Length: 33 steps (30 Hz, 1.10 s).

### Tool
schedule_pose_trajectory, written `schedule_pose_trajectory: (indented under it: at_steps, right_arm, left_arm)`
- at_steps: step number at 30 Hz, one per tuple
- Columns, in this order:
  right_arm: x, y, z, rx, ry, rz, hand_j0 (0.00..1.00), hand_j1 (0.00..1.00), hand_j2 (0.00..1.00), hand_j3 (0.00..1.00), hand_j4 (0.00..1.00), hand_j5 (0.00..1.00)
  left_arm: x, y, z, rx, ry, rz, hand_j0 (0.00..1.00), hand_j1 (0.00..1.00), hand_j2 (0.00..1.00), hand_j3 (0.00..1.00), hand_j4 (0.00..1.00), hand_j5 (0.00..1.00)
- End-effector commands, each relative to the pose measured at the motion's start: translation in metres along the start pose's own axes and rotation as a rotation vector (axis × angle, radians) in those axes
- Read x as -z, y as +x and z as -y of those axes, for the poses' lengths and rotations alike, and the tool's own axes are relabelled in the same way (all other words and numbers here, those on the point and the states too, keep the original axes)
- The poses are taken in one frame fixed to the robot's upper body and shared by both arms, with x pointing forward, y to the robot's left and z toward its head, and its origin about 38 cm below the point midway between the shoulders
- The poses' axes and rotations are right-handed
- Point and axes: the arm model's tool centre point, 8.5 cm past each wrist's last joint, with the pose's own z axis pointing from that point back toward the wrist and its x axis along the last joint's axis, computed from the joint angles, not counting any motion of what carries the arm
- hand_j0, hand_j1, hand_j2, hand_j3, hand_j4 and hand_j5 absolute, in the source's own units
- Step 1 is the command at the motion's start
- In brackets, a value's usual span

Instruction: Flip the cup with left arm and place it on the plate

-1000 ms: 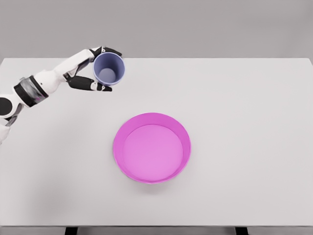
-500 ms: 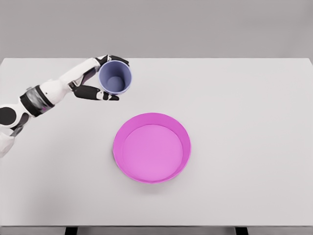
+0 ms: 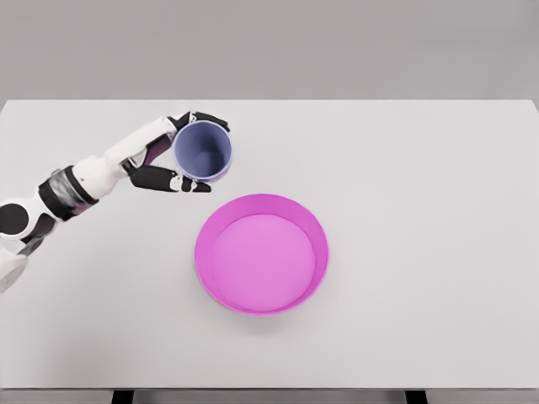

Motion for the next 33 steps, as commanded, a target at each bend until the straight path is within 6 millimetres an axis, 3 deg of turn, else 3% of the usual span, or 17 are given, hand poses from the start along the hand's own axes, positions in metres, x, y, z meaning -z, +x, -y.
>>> schedule_pose_trajectory:
  at_steps: [1,33]
  right_arm:
    - [0.0,0.0,0.0,0.0,0.0,0.0,1.0,1.0,1.0,1.0,1.0,1.0]
    - [0.0,0.0,0.0,0.0,0.0,0.0,1.0,1.0,1.0,1.0,1.0,1.0]
  left_arm:
    - [0.002,0.004,0.002,-0.011,-0.001,0.017,0.76,0.76,0.76,0.76,0.76,0.76]
    - [-0.006,-0.001,0.051,-0.098,-0.06,0.027,0.76,0.76,0.76,0.76,0.76,0.76]
